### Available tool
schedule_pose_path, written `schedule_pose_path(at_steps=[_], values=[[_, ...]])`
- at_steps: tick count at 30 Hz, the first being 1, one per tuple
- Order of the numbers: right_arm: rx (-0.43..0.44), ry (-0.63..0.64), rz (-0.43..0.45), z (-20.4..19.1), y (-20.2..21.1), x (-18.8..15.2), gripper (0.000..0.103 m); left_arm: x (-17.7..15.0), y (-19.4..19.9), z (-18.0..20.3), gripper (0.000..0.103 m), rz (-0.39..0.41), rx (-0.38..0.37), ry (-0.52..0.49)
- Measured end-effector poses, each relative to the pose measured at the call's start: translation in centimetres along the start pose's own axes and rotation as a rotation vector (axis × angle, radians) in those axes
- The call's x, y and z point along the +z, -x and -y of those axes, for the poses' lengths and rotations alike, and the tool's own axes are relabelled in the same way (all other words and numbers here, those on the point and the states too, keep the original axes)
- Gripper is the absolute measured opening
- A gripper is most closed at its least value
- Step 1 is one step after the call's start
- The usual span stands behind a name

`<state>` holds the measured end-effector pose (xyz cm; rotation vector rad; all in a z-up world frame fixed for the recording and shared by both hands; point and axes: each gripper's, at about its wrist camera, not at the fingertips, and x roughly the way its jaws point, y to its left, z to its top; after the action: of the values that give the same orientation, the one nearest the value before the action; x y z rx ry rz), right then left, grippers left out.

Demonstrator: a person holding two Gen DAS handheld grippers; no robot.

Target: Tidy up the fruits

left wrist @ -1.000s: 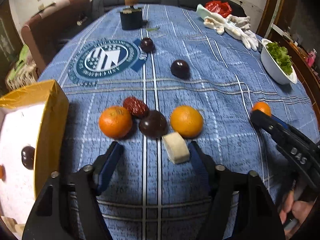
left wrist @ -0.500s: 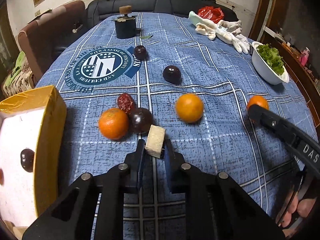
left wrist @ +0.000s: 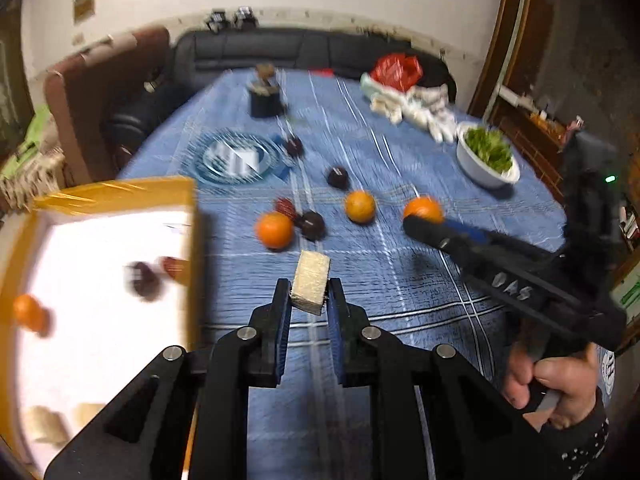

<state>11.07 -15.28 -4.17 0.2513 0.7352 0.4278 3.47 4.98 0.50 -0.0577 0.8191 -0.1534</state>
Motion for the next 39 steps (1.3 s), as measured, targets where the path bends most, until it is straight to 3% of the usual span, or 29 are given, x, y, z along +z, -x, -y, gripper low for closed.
schedule_pose_path(at_steps=[6,10,14,18,20,22,24,27,28,31,35,39], values=[[0.106,0.129,-0.026,-8.4,-0.1,-0.9,0.034,-1.7,5.5,-6.1,0.015,0.088,0.082,0.068],[0.185,0.209,-0.051,-15.1,-1.2,-2.1,0.034,-3.6,7.2,-11.1,0.015,0.107,0.198,0.101],[0.221,0.277,-0.094,-21.0,-3.6,-3.1,0.034,-5.2,6.1,-14.8,0.015,0.052,0.258,0.116],[0.195,0.327,-0.217,-25.2,-7.6,-3.7,0.034,-6.3,4.1,-17.1,0.017,-0.042,0.276,0.132],[0.154,0.371,-0.298,-27.0,-9.5,-4.0,0.035,-6.7,3.3,-17.9,0.023,-0.111,0.268,0.15],[0.132,0.401,-0.373,-28.1,-10.6,-3.9,0.036,-6.8,3.2,-18.3,0.047,-0.164,0.275,0.17],[0.111,0.411,-0.405,-28.6,-10.7,-3.6,0.036,-6.8,3.8,-17.9,0.051,-0.18,0.305,0.146],[0.093,0.419,-0.447,-29.1,-10.5,-2.8,0.04,-7.6,6.7,-17.2,0.058,-0.139,0.346,0.065],[0.095,0.417,-0.442,-29.1,-10.2,-2.6,0.044,-8.0,7.6,-17.1,0.061,-0.122,0.368,0.04],[0.1,0.414,-0.397,-29.8,-9.1,-1.4,0.045,-9.1,10.7,-17.6,0.063,-0.059,0.472,-0.006],[0.104,0.499,-0.335,-33.4,-7.9,-0.9,0.045,-11.3,15.3,-19.7,0.069,0.031,0.629,0.082],[0.136,0.547,-0.301,-36.5,-6.1,-1.4,0.045,-13.0,18.5,-20.8,0.069,0.081,0.624,0.196]])
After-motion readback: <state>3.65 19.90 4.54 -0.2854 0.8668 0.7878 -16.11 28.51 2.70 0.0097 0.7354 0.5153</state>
